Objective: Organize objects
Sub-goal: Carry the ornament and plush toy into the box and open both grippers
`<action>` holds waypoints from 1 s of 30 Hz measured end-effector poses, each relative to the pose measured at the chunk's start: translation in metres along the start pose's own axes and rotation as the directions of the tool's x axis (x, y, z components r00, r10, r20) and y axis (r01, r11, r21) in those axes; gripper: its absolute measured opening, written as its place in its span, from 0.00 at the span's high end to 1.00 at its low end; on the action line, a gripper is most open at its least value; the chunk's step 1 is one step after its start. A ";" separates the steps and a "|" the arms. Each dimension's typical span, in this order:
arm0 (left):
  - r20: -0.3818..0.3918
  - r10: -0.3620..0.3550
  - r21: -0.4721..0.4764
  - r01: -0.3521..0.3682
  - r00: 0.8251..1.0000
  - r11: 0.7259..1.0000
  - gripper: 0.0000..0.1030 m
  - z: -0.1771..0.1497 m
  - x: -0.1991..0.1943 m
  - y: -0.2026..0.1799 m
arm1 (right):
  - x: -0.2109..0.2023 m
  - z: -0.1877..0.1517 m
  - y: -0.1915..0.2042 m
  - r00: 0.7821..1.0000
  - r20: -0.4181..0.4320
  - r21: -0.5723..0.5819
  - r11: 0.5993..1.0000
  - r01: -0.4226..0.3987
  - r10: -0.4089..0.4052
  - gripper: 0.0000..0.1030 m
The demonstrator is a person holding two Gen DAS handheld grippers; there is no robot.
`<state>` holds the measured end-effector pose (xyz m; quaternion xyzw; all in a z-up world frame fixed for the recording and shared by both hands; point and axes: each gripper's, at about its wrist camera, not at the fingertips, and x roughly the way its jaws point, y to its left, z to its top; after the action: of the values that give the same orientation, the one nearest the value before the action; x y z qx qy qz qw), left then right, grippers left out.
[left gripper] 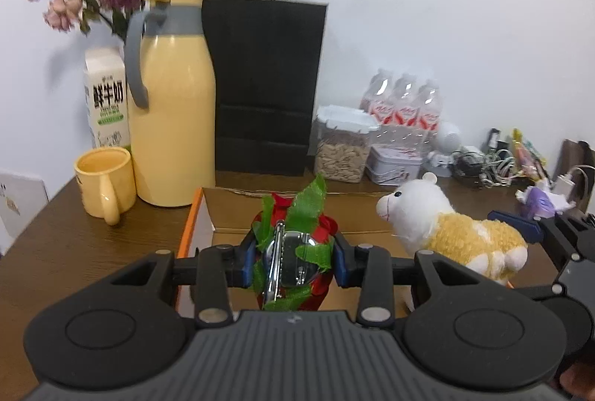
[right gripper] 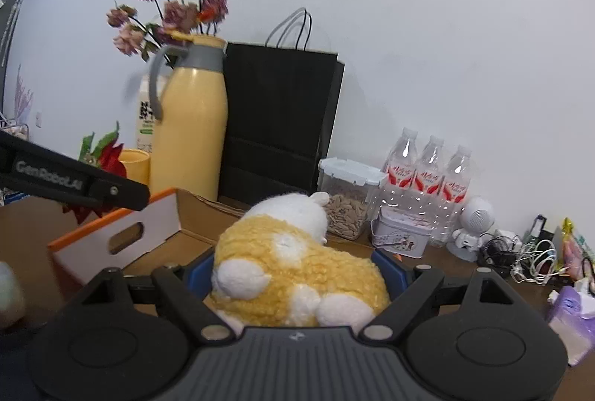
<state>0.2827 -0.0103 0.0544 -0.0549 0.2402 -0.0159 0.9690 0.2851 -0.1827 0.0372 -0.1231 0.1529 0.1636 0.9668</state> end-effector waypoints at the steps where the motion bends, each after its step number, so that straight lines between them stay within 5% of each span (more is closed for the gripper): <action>1: -0.013 0.004 -0.011 -0.004 1.000 1.000 0.63 0.001 0.009 0.001 | 0.011 0.001 -0.001 1.000 -0.008 0.004 1.000 0.000 0.000 0.17; 7: -0.113 0.023 -0.029 -0.026 0.993 0.999 0.63 -0.008 0.050 0.004 | 0.048 -0.010 -0.013 0.998 -0.066 0.082 0.997 -0.010 0.016 0.17; 13: -0.093 0.039 0.003 -0.039 0.995 0.999 0.56 -0.011 0.044 -0.003 | 0.047 -0.017 -0.012 0.998 -0.067 0.072 0.997 -0.018 0.023 0.14; 16: -0.070 0.051 0.012 -0.050 0.996 0.999 0.35 -0.012 0.039 -0.004 | 0.045 -0.018 -0.013 0.997 -0.069 0.081 0.997 -0.017 0.023 0.10; 18: -0.044 0.062 0.014 -0.061 0.997 0.998 0.10 -0.010 0.036 -0.006 | 0.043 -0.018 -0.015 0.997 -0.070 0.090 0.996 -0.013 0.020 0.08; 20: -0.022 0.066 0.016 -0.065 0.998 0.998 0.00 -0.009 0.032 -0.008 | 0.043 -0.019 -0.016 0.997 -0.077 0.098 0.995 -0.014 0.021 0.02; 30: -0.004 0.074 0.008 -0.074 0.997 0.997 0.00 -0.008 0.027 -0.008 | 0.034 -0.018 -0.014 0.996 -0.076 0.091 0.995 -0.030 0.037 0.00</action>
<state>0.3033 -0.0207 0.0360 -0.0422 0.2443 0.0190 0.9686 0.3160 -0.1907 0.0121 -0.0833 0.1998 0.1677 0.9618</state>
